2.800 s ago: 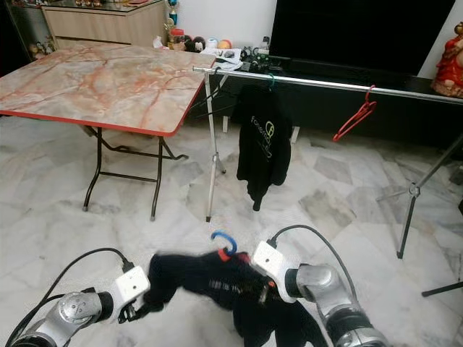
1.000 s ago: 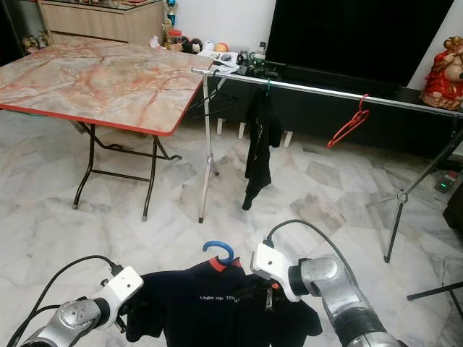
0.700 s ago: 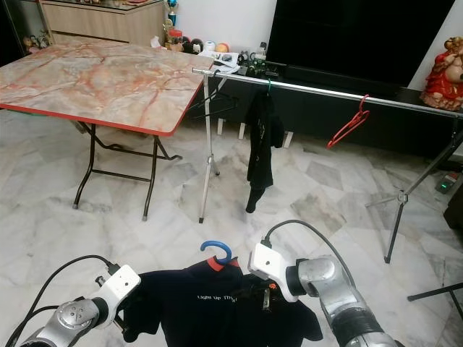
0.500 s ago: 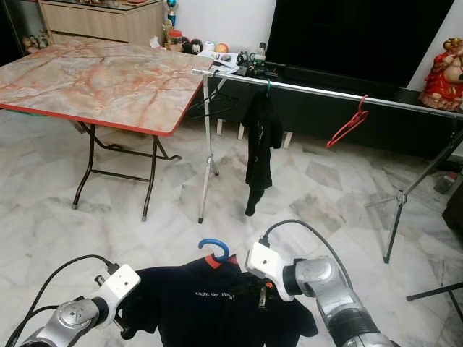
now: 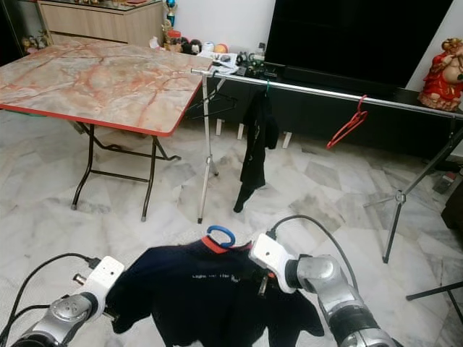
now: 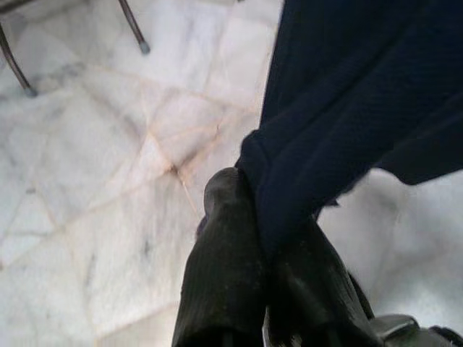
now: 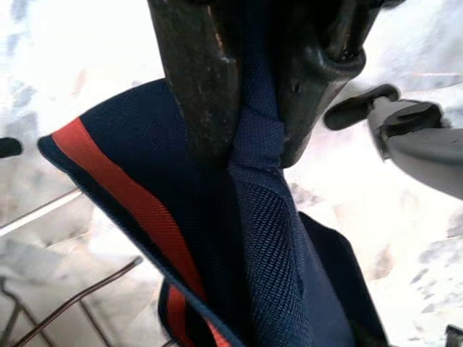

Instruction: Hang hanger

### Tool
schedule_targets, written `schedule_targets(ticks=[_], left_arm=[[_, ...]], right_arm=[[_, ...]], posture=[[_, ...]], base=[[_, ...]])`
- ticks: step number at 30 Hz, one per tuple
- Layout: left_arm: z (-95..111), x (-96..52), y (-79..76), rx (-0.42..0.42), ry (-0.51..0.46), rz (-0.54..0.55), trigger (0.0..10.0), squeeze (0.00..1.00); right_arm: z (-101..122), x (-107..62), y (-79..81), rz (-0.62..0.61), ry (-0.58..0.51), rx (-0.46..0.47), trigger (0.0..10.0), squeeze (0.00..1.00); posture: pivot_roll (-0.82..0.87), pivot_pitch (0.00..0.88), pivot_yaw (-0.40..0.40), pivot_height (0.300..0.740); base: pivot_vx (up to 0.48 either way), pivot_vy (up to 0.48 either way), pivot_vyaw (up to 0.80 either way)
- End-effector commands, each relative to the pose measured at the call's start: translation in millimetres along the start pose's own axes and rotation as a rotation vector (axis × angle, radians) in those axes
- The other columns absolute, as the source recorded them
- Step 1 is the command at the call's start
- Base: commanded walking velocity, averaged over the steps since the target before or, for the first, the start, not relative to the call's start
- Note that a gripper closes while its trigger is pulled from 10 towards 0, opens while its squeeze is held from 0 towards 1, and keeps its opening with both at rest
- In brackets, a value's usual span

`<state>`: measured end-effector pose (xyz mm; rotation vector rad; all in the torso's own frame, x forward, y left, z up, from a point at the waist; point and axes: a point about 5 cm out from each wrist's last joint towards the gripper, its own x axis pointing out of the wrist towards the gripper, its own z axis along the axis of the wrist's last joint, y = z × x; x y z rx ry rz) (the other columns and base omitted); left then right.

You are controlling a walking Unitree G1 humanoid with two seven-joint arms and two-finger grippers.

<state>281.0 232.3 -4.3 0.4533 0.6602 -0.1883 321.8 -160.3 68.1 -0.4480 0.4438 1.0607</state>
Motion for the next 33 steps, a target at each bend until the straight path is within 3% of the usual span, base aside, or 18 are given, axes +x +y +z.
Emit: schedule_targets(ticks=[1,6,9,11,16,19,25,27,28,29,33], left_arm=[[-31,-6.3,2.4,-0.018,0.169,0.019,0.0,0.0],[-53,-11.2,-10.1,-0.034,0.338,-0.07,0.0,0.0],[-56,-12.0,-14.2,-0.028,0.361,-0.102,0.0,0.0],[-56,-12.0,-25.7,-0.005,0.38,-0.213,0.0,0.0],[-42,-8.1,-34.0,-0.002,0.324,-0.31,0.0,0.0],[-27,-5.9,-41.2,-0.017,0.262,-0.435,0.0,0.0],[-4,-7.4,-44.7,-0.041,0.133,-0.615,0.0,0.0],[-1,-7.2,-43.2,-0.028,0.117,-0.609,0.0,0.0],[2,-6.2,-38.4,0.032,0.087,-0.57,0.3,0.0],[6,-5.0,-34.5,0.074,0.057,-0.526,10.0,0.0],[16,-3.5,-25.4,0.103,-0.023,-0.441,10.0,0.0]], right_arm=[[12,-17.8,-25.0,-0.172,-0.082,0.018,10.0,0.0],[36,-22.1,-43.3,-0.345,-0.286,0.13,10.0,0.0],[42,-23.3,-46.5,-0.366,-0.345,0.169,10.0,0.0],[53,-25.1,-51.2,-0.365,-0.452,0.249,10.0,0.0],[50,-21.2,-51.1,-0.389,-0.408,0.244,10.0,0.0],[40,-15.8,-49.1,-0.44,-0.334,0.251,10.0,0.0],[32,-3.9,-38.0,-0.385,-0.296,0.285,10.0,0.0],[30,-1.9,-35.9,-0.372,-0.283,0.287,10.0,0.0],[28,1.3,-32.9,-0.355,-0.259,0.283,10.0,0.0],[25,3.9,-29.1,-0.322,-0.238,0.273,10.0,0.0],[16,9.8,-17.3,-0.217,-0.16,0.224,10.0,0.0]], posture=[[0.15,0.0,-0.127,0.74],[0.16,0.0,-0.131,0.74],[0.16,0.0,-0.133,0.74],[0.16,0.0,-0.134,0.74],[0.15,0.0,-0.139,0.74],[0.15,0.0,-0.141,0.74],[0.16,0.0,-0.135,0.74],[0.16,0.0,-0.135,0.74],[0.16,0.0,-0.134,0.74],[0.16,0.0,-0.134,0.74],[0.16,0.0,-0.132,0.74]], base=[[0.0,0.0,0.0],[0.0,0.0,0.0],[0.0,0.0,0.0],[0.0,0.0,0.0],[0.0,0.0,0.0],[0.0,0.0,0.0],[0.0,0.0,0.0],[0.0,0.0,0.0],[0.0,0.0,0.0],[0.0,0.0,0.0],[0.0,0.0,0.0]])
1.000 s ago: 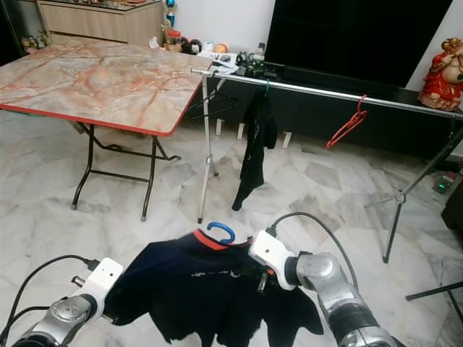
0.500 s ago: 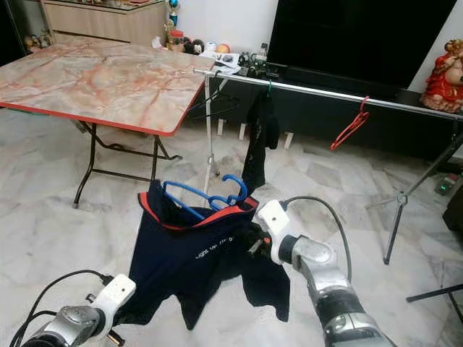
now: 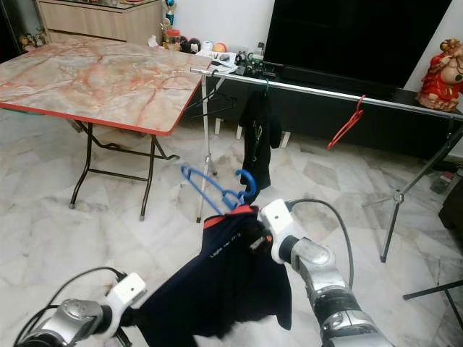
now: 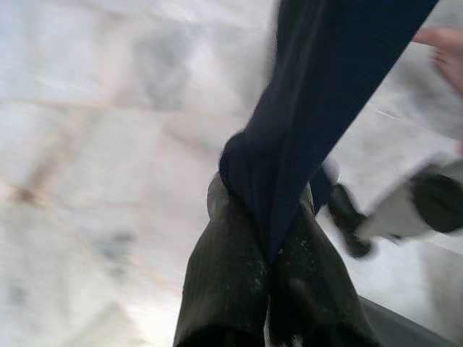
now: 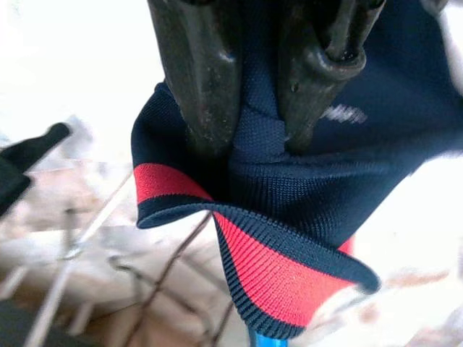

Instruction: Hang hanger

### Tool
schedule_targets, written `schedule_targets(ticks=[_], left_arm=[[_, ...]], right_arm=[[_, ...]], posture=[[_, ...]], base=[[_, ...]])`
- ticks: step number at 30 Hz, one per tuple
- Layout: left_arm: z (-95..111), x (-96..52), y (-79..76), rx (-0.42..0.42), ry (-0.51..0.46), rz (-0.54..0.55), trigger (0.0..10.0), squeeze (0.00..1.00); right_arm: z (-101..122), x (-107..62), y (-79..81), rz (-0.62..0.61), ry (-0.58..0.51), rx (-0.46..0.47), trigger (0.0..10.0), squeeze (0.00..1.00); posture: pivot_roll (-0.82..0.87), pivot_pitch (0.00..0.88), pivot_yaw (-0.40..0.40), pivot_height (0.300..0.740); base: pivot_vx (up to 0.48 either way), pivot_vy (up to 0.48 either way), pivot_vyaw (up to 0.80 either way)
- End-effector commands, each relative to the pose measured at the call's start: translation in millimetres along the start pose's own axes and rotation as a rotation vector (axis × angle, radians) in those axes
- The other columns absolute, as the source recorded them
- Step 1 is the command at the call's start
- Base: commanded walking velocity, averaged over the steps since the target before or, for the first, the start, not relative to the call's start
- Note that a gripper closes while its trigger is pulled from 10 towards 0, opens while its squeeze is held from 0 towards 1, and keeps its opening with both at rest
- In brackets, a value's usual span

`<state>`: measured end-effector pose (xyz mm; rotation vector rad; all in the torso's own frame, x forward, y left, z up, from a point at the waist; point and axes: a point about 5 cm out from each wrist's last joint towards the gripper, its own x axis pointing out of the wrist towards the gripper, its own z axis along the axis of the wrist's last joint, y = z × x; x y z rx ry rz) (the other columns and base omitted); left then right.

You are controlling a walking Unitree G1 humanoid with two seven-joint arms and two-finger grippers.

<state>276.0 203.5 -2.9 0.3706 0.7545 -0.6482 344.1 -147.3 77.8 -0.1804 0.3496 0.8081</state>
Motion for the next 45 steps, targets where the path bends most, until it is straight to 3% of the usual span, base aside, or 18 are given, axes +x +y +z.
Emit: schedule_targets(ticks=[1,7,11,13,19,24,31,36,37,38,39,45], left_arm=[[4,-2.2,0.3,0.03,-0.017,-0.027,10.0,1.0],[-7,-11.2,-4.1,0.137,0.061,-0.152,10.0,1.0],[0,-21.3,-0.7,0.08,-0.017,-0.212,10.0,1.0],[4,-25.1,2.4,0.092,-0.052,-0.211,10.0,1.0],[17,-28.8,7.9,0.071,-0.115,-0.191,10.0,1.0],[32,-24.8,-4.5,0.055,-0.18,-0.262,10.0,1.0],[42,-29.2,-10.1,0.035,-0.239,-0.323,10.0,1.0],[41,-32.2,-15.0,0.055,-0.219,-0.373,10.0,1.0],[39,-31.5,-15.9,0.071,-0.204,-0.371,10.0,0.83],[38,-31.0,-16.5,0.082,-0.193,-0.369,10.0,0.83],[37,-29.7,-16.7,0.086,-0.182,-0.363,10.0,0.0],[45,-21.0,-18.4,0.077,-0.186,-0.322,10.0,0.0]], right_arm=[[-7,-4.1,-0.2,0.032,0.065,-0.055,10.0,0.0],[-25,-7.6,4.9,0.074,0.185,-0.127,10.0,0.0],[-39,-10.6,9.1,0.107,0.266,-0.162,10.0,0.0],[-43,-11.5,12.6,0.149,0.288,-0.173,10.0,0.0],[-49,-14.0,29.3,0.408,0.334,-0.198,10.0,0.0],[-48,-14.8,29.5,0.447,0.342,-0.203,10.0,0.0],[-55,-17.0,33.6,0.482,0.375,-0.199,10.0,0.0],[-56,-15.8,37.4,0.508,0.365,-0.191,10.0,0.0],[-56,-15.4,38.4,0.515,0.361,-0.189,10.0,0.0],[-56,-15.1,39.0,0.52,0.358,-0.188,10.0,0.0],[-55,-14.5,39.7,0.524,0.352,-0.185,10.0,0.0],[-48,-11.4,44.9,0.598,0.315,-0.184,10.0,0.0]], posture=[[0.16,0.0,-0.132,0.74],[0.16,0.0,-0.131,0.74],[0.16,0.0,-0.132,0.74],[0.17,0.0,-0.132,0.74],[0.17,0.0,-0.14,0.74],[0.17,0.0,-0.14,0.74],[0.18,0.0,-0.143,0.74],[0.18,0.0,-0.143,0.74],[0.18,0.0,-0.143,0.74],[0.18,0.0,-0.143,0.74],[0.19,0.0,-0.144,0.74],[0.17,0.0,-0.146,0.74]], base=[[0.0,0.0,0.0],[0.0,0.0,0.0],[0.0,0.0,0.0],[0.0,0.0,0.0],[0.0,0.0,0.0],[0.0,0.0,0.0],[0.0,0.0,0.0],[0.0,0.0,0.0],[0.0,0.0,0.0],[0.0,0.0,0.0],[0.0,0.0,0.0],[0.0,0.0,0.0]])
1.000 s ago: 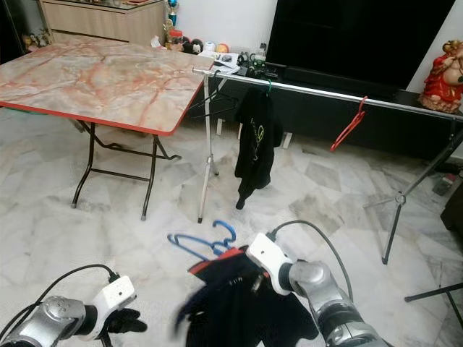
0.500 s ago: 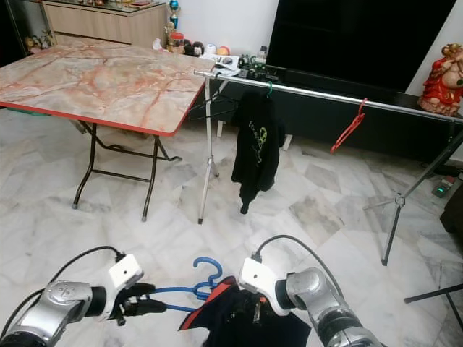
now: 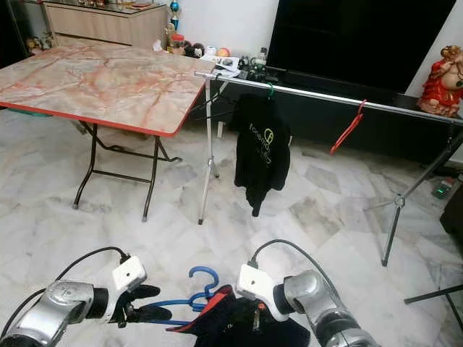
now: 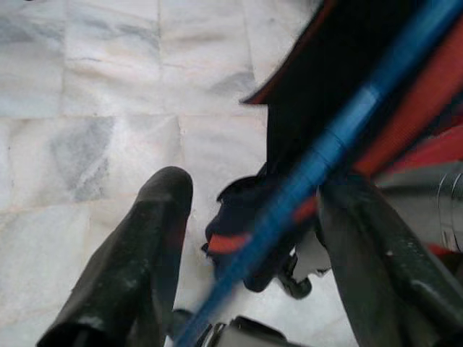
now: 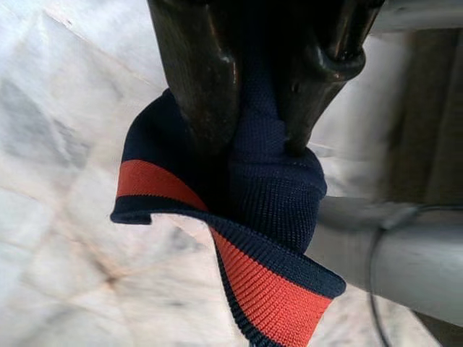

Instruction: Hang hanger

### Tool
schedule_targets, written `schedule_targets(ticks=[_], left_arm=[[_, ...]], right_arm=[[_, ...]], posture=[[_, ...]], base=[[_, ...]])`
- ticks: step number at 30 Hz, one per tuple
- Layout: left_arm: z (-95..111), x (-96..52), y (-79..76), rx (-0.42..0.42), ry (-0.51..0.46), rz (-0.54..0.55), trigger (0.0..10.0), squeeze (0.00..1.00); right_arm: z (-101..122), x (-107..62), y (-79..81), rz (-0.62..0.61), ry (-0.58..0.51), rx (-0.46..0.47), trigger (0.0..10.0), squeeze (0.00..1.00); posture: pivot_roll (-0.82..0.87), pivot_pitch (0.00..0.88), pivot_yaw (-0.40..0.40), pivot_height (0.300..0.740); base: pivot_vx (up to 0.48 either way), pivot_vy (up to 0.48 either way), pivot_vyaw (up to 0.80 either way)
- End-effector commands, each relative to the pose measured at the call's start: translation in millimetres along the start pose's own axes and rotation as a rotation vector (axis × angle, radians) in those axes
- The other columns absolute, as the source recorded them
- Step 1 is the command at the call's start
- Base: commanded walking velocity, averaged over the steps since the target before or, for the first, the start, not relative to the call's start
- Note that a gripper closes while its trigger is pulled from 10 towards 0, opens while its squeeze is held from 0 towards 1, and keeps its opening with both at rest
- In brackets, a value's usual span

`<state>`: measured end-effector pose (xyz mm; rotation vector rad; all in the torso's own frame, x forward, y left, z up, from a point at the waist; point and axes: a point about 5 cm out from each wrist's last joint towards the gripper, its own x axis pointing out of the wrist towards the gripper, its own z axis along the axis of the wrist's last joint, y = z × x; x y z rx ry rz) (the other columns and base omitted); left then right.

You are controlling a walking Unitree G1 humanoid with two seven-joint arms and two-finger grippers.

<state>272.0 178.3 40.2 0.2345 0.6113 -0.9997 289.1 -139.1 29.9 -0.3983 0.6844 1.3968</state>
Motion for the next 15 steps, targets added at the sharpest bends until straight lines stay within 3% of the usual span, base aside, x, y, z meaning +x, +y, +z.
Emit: schedule_targets(ticks=[1,15], left_arm=[[5,4.3,0.4,0.017,0.013,0.0,10.0,0.0],[11,9.6,-10.1,-0.015,0.0,-0.101,10.0,0.0]], right_arm=[[6,-3.7,-2.3,0.006,-0.036,-0.02,10.0,0.0],[8,4.1,-2.6,-0.032,-0.023,-0.029,10.0,0.0]], posture=[[0.17,0.0,-0.146,0.74],[0.18,0.0,-0.157,0.74]], base=[[0.0,0.0,0.0],[0.0,0.0,0.0]])
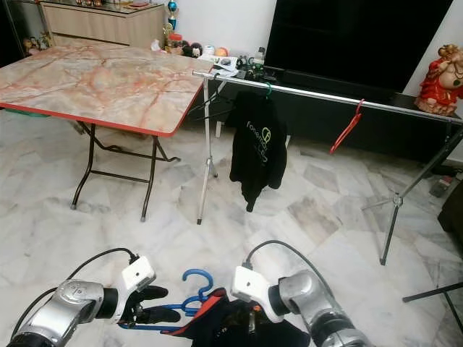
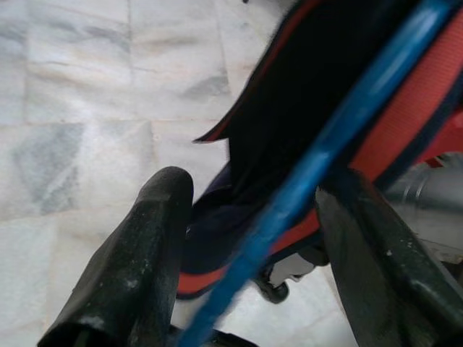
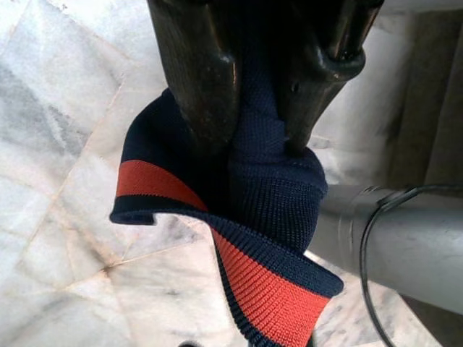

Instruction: Hang hanger

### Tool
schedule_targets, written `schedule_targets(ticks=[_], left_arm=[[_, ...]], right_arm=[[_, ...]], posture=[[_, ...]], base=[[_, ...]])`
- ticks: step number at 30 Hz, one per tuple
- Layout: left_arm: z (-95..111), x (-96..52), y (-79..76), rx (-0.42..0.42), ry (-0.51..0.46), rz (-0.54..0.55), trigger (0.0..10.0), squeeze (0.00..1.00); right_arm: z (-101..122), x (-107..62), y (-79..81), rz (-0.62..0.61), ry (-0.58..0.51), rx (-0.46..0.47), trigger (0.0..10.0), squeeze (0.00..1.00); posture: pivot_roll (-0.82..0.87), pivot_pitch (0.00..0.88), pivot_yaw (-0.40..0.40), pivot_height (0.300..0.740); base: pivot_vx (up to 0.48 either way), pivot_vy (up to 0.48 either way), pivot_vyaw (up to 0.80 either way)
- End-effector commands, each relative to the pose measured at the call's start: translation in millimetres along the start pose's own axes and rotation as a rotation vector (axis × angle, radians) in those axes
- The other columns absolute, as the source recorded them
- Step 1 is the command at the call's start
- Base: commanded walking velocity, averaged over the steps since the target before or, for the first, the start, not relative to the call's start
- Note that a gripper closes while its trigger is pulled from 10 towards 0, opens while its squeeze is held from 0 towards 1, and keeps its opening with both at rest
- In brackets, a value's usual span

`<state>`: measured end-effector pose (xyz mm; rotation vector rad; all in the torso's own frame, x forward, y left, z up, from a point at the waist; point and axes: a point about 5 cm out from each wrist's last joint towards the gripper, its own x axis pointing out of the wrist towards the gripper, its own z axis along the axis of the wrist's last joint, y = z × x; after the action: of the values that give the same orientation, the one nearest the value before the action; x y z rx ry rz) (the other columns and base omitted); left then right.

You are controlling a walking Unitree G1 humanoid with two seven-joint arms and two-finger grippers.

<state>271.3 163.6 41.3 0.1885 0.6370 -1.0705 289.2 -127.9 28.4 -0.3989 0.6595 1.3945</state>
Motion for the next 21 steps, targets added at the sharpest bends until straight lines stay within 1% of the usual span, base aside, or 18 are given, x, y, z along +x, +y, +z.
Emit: schedule_targets(ticks=[1,4,7,13,21], left_arm=[[3.0,0.0,-2.7,0.009,0.001,-0.027,10.0,0.0],[4.3,-0.1,-3.7,0.003,-0.008,-0.031,10.0,0.0],[9.7,-0.4,-5.2,-0.003,-0.038,-0.053,10.0,0.0],[10.7,3.2,-4.4,0.003,-0.031,-0.032,10.0,0.0],[11.8,5.2,-6.7,-0.003,-0.034,-0.043,10.0,0.0]], right_arm=[[2.8,-4.7,-3.8,-0.017,-0.008,-0.017,10.0,0.0],[3.6,-3.2,-3.3,-0.014,-0.011,-0.016,10.0,0.0],[4.1,-1.0,-2.7,-0.012,-0.009,-0.016,10.0,0.0],[2.8,2.9,-0.3,-0.008,-0.014,0.0,10.0,0.0],[0.0,4.9,2.6,0.005,-0.013,0.004,10.0,0.0]], posture=[[0.19,0.0,-0.158,0.74],[0.19,0.0,-0.158,0.74],[0.19,0.0,-0.16,0.74],[0.19,0.0,-0.16,0.74],[0.19,0.0,-0.159,0.74]], base=[[0.0,0.0,0.0],[0.0,0.0,0.0],[0.0,0.0,0.0],[0.0,0.0,0.0],[0.0,0.0,0.0]])
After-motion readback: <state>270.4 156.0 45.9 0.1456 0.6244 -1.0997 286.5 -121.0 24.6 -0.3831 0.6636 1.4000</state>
